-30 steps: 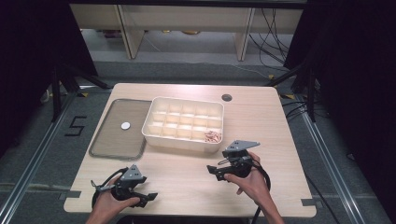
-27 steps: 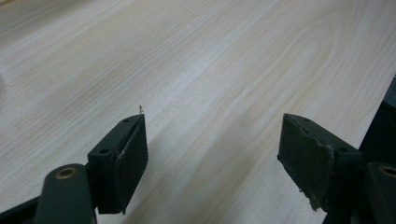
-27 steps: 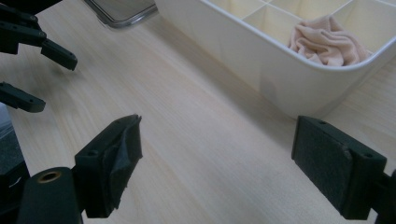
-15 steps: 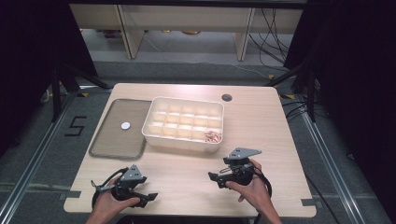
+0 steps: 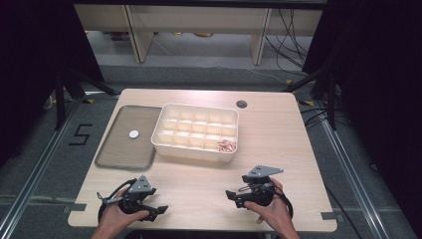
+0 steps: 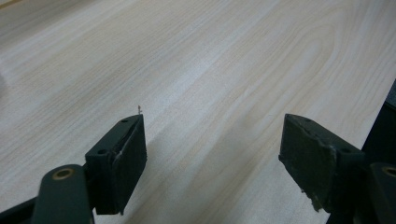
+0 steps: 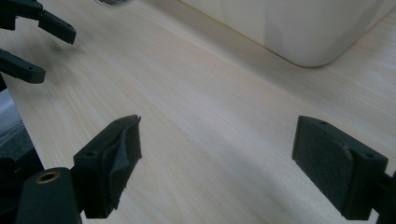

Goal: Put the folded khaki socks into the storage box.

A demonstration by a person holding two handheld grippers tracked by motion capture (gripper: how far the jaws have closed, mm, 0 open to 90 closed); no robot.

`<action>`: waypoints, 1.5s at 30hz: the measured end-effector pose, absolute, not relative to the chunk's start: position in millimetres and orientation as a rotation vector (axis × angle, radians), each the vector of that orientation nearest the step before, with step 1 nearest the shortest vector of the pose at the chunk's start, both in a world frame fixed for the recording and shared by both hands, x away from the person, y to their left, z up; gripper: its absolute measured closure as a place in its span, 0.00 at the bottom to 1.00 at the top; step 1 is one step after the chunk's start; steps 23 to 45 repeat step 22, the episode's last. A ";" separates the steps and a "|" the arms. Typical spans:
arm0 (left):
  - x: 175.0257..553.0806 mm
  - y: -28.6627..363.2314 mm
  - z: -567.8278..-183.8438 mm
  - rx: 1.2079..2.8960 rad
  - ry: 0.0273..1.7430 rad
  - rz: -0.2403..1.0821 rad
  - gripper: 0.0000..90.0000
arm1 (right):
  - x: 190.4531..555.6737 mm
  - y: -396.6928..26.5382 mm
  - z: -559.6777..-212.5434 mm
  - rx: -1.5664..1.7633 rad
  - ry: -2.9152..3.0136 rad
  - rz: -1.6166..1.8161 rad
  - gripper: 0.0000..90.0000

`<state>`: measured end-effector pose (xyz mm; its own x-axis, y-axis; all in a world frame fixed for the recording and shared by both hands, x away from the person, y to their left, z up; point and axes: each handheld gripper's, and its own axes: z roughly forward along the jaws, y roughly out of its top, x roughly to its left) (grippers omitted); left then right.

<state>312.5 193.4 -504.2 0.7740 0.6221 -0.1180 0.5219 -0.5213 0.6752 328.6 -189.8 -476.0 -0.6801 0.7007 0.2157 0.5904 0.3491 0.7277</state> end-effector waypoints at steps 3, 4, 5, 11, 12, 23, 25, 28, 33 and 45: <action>312.0 193.1 -504.9 2.222 0.865 0.170 0.25 | 324.3 -191.5 -479.0 1.183 2.458 1.226 0.18; 313.0 193.7 -505.1 2.231 0.866 0.182 0.25 | 320.9 -191.8 -482.0 1.181 2.463 1.243 0.18; 313.2 194.0 -504.8 2.233 0.859 0.184 0.25 | 320.9 -191.8 -482.0 1.181 2.463 1.243 0.18; 313.9 194.9 -505.0 2.240 0.854 0.176 0.25 | 311.6 -190.9 -489.6 1.178 2.475 1.209 0.18; 313.8 194.8 -505.5 2.236 0.853 0.177 0.25 | 310.8 -190.7 -490.0 1.184 2.493 1.196 0.18; 313.9 194.8 -507.1 2.229 0.869 0.167 0.25 | 311.8 -190.4 -495.6 1.175 2.510 1.187 0.18; 313.9 194.8 -507.1 2.229 0.869 0.167 0.25 | 311.8 -190.4 -495.6 1.175 2.510 1.187 0.18; 313.9 194.8 -507.1 2.229 0.869 0.167 0.25 | 311.8 -190.4 -495.6 1.175 2.510 1.187 0.18; 313.9 194.8 -507.1 2.229 0.869 0.167 0.25 | 311.8 -190.4 -495.6 1.175 2.510 1.187 0.18; 313.9 194.8 -507.1 2.229 0.869 0.167 0.25 | 311.8 -190.4 -495.6 1.175 2.510 1.187 0.18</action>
